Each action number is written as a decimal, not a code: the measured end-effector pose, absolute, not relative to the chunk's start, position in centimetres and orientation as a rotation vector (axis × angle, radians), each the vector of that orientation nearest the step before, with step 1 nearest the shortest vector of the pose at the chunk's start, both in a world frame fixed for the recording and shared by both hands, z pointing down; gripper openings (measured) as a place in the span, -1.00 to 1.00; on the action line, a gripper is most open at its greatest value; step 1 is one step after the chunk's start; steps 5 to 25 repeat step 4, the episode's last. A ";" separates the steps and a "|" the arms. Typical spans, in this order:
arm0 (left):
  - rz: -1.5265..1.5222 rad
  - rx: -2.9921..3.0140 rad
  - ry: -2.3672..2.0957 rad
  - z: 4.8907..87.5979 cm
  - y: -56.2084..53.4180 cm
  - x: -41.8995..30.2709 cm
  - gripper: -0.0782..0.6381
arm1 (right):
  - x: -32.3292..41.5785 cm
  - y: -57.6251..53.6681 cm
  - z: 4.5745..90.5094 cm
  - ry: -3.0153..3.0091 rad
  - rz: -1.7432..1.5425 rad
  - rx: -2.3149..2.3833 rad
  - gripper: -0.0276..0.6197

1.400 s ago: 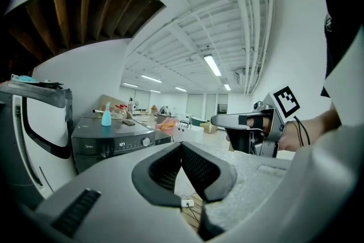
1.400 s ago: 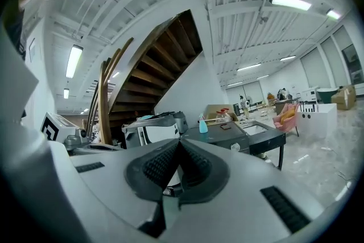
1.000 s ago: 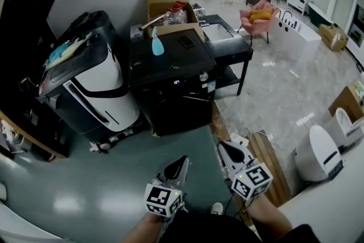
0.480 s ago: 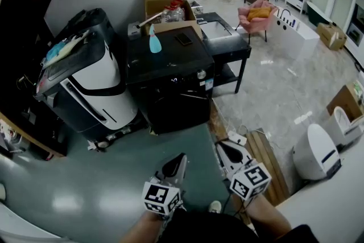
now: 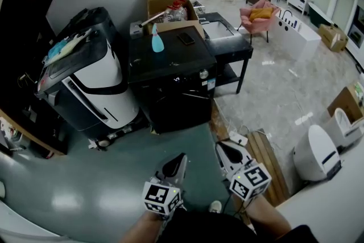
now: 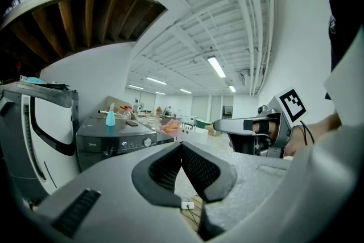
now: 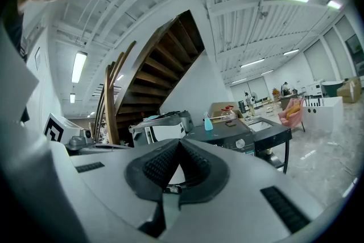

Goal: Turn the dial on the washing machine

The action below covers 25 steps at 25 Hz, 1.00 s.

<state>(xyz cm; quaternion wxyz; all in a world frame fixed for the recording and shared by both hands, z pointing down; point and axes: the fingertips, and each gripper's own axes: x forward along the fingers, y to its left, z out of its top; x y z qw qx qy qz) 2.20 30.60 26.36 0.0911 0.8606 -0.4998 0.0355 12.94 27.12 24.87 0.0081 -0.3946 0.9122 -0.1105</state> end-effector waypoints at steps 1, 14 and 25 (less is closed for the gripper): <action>0.104 2.556 -1.486 26.4 30.6 2.1 -0.77 | 12.9 27.1 24.9 2.853 -0.339 -1.232 -0.92; 0.102 2.550 -1.488 26.6 30.6 2.0 -0.77 | 12.8 27.2 24.9 2.858 -0.330 -1.230 -0.92; 0.102 2.550 -1.488 26.6 30.6 2.0 -0.77 | 12.8 27.2 24.9 2.858 -0.330 -1.230 -0.92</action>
